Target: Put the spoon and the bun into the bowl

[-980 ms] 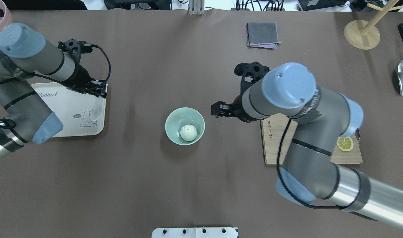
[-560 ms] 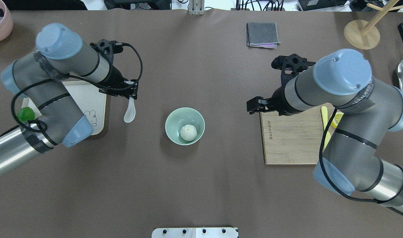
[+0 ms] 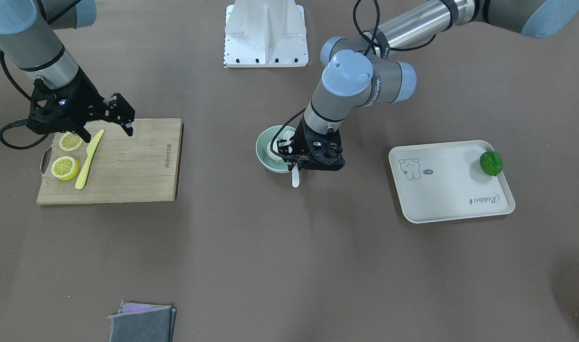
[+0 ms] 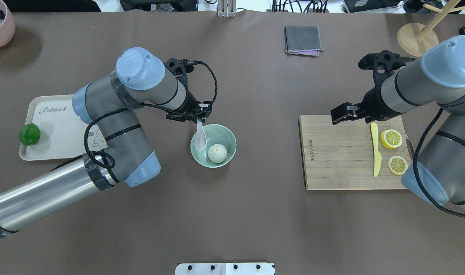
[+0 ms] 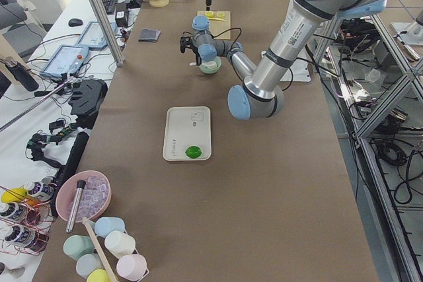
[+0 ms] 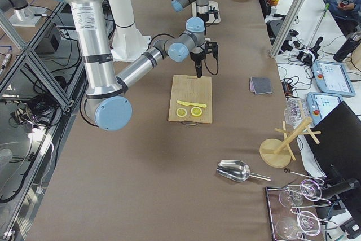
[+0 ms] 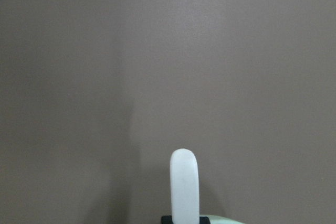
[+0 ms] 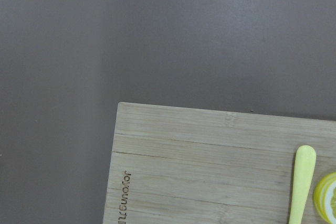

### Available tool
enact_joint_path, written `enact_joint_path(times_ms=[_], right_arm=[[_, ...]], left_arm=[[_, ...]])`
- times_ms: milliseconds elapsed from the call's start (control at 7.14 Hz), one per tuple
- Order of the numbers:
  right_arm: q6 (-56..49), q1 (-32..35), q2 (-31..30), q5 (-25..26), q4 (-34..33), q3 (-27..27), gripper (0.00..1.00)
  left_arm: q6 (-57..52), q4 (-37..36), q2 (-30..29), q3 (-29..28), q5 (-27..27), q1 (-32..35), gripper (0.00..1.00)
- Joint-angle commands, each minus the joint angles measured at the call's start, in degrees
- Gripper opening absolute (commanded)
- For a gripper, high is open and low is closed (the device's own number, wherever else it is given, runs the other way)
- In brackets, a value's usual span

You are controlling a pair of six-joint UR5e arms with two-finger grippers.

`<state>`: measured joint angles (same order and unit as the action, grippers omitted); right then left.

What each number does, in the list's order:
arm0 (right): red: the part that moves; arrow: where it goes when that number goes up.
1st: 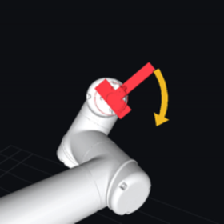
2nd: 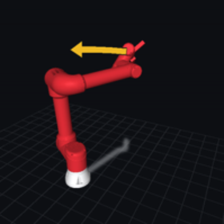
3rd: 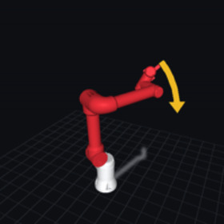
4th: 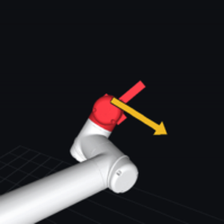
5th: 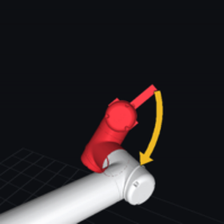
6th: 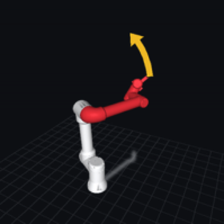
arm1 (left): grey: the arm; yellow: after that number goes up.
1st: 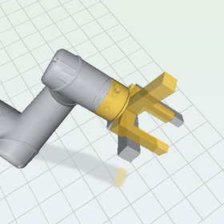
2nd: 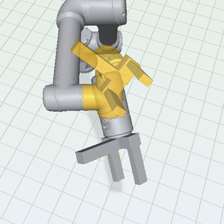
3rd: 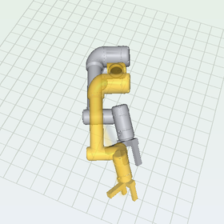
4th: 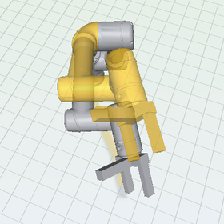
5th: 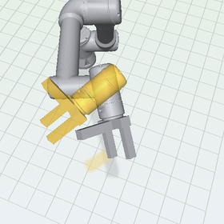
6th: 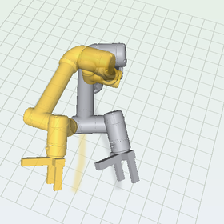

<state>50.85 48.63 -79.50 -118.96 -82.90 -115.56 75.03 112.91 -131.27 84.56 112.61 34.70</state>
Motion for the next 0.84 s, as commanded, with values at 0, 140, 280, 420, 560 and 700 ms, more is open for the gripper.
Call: enact_joint_path(times_ms=[0, 140, 280, 420, 560, 700], right_arm=[[-2.05, 1.72, -1.26, -0.82, -0.07, 0.08, 1.00], [-5.81, 4.43, -3.01, -3.09, -0.07, 0.08, 1.00], [-11.50, 8.29, -5.72, -5.20, -0.16, 0.16, 1.00], [-19.31, 13.29, -8.53, -8.27, -0.51, 0.86, 1.00], [-26.61, 18.64, -10.56, -10.91, -0.60, 2.78, 1.00], [-33.47, 23.31, -11.80, -12.68, -0.60, 5.58, 1.00]], left_arm=[[-2.94, -0.23, 4.31, 3.83, 1.63, 2.46, 0.98], [-11.75, -0.32, 11.05, 8.73, 5.91, 7.01, 0.98], [-19.15, -0.67, 16.34, 11.65, 9.17, 11.92, 0.98], [-29.58, -2.68, 23.01, 14.20, 12.69, 18.32, 0.98], [-42.12, -7.31, 26.03, 14.75, 13.68, 24.57, 0.98], [-53.13, -13.62, 27.63, 15.36, 13.69, 28.89, 0.98]])
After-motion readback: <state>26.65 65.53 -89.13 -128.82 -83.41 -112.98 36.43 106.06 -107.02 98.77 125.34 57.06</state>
